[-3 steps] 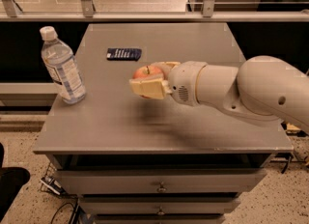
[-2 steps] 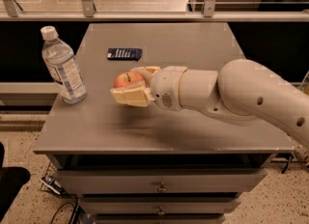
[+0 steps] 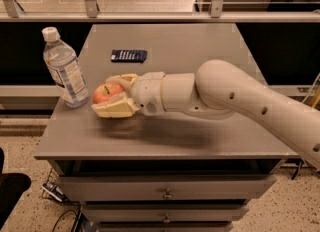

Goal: Move apple near blue plastic bottle

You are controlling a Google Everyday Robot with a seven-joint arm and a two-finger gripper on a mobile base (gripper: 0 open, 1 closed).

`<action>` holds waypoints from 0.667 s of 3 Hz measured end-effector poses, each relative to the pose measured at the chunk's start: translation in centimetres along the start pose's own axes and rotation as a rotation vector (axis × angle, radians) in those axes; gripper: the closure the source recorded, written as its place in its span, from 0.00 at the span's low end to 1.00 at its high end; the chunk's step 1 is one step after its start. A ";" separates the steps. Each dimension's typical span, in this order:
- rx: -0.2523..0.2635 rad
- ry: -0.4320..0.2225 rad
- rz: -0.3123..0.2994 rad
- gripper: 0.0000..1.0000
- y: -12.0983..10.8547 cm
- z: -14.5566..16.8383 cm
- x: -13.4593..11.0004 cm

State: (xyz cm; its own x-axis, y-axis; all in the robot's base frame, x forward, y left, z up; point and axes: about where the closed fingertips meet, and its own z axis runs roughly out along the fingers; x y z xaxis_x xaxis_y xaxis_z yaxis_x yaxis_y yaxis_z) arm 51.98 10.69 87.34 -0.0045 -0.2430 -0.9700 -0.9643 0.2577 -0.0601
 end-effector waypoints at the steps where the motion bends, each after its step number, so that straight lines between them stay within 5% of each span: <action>1: -0.067 -0.017 -0.033 1.00 0.5 1.8 -0.2; 2: -0.113 -0.017 -0.056 1.00 0.8 3.1 -0.2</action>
Offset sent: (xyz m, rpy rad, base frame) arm 0.0036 0.0418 -0.0097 -0.0036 -0.0404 0.1721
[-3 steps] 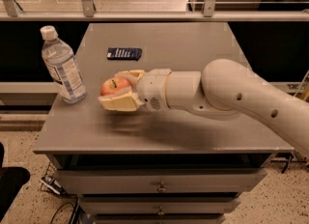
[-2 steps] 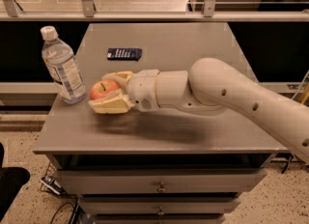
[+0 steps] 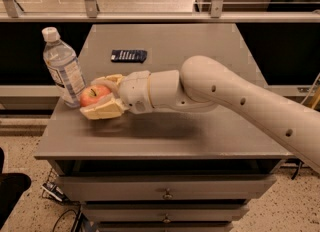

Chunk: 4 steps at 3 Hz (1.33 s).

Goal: Move apple near blue plastic bottle

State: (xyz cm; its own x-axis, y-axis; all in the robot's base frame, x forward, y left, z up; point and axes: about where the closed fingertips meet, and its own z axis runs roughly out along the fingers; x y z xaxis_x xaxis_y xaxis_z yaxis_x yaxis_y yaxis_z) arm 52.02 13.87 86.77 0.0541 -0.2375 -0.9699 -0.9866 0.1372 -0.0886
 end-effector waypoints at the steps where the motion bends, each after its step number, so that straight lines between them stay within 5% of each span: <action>1: -0.022 0.010 -0.019 1.00 0.1 0.7 0.2; 2: -0.047 0.016 -0.031 1.00 0.0 1.3 0.6; 4: -0.054 0.015 -0.033 0.60 0.2 1.6 0.5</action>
Offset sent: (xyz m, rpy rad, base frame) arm 0.0078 0.0110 -0.0159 -0.0329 -0.0196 0.0742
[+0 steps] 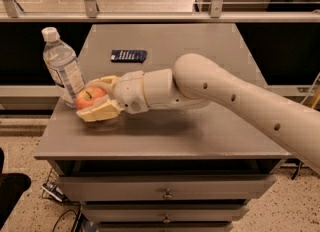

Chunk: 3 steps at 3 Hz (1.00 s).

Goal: Move apple near blue plastic bottle

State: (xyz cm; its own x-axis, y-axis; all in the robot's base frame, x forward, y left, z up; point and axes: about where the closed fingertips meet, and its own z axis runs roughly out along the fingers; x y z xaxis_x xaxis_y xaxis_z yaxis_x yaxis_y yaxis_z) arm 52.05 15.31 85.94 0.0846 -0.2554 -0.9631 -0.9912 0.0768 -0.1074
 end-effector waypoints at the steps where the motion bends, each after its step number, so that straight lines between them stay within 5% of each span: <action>1: -0.004 0.000 -0.001 0.36 0.1 0.2 -0.1; 3: -0.011 -0.001 -0.004 0.00 0.4 0.5 -0.2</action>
Offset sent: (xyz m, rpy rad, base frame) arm -0.0010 0.0017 0.0002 -0.0001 -0.0003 0.0035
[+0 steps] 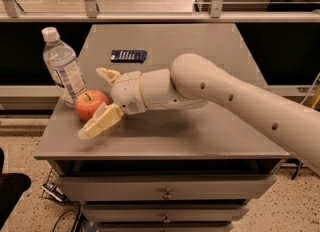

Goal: Move apple near blue plastic bottle

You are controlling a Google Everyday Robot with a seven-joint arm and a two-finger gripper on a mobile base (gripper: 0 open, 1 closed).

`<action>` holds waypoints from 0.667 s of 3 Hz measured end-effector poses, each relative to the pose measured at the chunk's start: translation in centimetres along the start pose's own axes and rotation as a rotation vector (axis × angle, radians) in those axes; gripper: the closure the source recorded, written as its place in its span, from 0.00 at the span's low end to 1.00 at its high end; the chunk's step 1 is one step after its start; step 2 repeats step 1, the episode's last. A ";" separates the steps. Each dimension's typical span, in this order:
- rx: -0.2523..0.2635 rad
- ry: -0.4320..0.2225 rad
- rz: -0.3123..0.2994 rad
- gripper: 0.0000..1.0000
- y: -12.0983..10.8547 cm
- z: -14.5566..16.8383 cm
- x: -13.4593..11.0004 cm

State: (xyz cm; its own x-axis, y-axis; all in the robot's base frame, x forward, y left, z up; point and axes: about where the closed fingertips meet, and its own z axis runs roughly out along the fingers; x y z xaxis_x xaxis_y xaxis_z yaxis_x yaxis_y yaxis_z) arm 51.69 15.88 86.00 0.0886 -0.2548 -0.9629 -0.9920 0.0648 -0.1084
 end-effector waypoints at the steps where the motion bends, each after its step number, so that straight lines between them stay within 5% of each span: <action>1: 0.000 0.000 0.000 0.00 0.0 0.0 0.0; 2: 0.000 0.000 0.000 0.00 0.0 0.0 0.0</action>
Offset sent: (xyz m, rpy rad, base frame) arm 0.0000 0.0000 0.0000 0.0000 0.0000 0.0000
